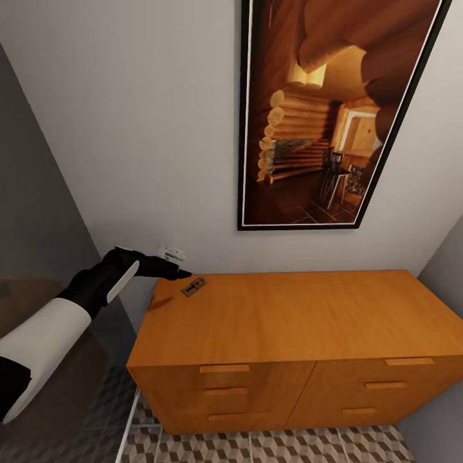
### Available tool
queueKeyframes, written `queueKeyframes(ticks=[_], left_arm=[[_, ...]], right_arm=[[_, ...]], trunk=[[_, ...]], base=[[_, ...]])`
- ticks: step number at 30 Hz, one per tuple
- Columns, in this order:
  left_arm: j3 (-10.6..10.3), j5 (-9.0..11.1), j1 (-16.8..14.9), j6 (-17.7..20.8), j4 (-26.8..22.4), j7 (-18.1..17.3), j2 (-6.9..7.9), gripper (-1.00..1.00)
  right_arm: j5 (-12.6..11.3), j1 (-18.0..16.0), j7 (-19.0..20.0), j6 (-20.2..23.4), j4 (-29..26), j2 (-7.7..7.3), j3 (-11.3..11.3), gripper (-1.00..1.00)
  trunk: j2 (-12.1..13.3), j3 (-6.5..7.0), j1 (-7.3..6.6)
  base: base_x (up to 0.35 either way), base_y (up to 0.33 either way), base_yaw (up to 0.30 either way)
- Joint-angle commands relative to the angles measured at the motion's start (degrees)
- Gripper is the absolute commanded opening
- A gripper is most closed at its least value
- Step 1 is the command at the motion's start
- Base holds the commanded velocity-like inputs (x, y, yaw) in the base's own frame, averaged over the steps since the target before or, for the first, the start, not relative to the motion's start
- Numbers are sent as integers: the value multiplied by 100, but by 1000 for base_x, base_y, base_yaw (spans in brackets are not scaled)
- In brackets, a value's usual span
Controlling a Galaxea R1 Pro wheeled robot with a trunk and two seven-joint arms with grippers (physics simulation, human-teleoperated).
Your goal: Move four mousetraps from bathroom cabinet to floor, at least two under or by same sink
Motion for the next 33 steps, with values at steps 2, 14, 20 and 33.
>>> queueKeyframes(ticks=[2, 14, 20, 33], left_arm=[[-22, 29, -8, 27, -2, 6, 5, 100], [-60, 29, -8, 27, 51, 6, 5, 100], [-62, 28, -8, 27, 61, 6, 4, 100], [-55, 28, -8, 27, 66, 6, 26, 100]], right_arm=[[-67, -5, -11, -20, 4, 2, 51, -100], [-67, -5, -11, -20, 4, 2, 53, -100], [-67, -5, -11, -20, 4, 2, 54, -100], [-67, -5, -11, -19, 4, 2, 54, -100]], trunk=[[-12, -13, 3], [-12, -13, 3], [-12, -37, 3], [-12, -148, 3]], base=[[5, 0, 0], [1, 0, 0], [0, 0, 0], [0, 0, 0]])
